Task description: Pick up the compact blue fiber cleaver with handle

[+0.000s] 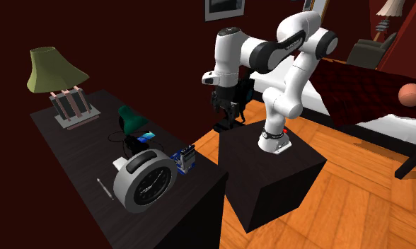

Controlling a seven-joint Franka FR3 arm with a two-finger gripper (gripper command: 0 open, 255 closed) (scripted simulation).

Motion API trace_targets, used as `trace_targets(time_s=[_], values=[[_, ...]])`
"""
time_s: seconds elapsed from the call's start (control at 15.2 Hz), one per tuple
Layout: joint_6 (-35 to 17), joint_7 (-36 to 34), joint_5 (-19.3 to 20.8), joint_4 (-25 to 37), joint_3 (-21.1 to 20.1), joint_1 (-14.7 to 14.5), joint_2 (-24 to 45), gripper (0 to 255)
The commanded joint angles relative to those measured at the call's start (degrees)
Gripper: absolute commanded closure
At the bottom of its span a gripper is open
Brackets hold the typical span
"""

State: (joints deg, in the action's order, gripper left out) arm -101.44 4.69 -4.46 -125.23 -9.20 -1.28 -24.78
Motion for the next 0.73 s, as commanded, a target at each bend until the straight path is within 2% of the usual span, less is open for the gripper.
trace_targets(time_s=[0.0, 0.66], values=[[-2.05, -0.97, 0.78, 2.66, -0.91, 0.15, 3.88, 0], [-7.46, -7.95, 7.83, 21.05, -5.19, -0.42, 24.56, 0]])
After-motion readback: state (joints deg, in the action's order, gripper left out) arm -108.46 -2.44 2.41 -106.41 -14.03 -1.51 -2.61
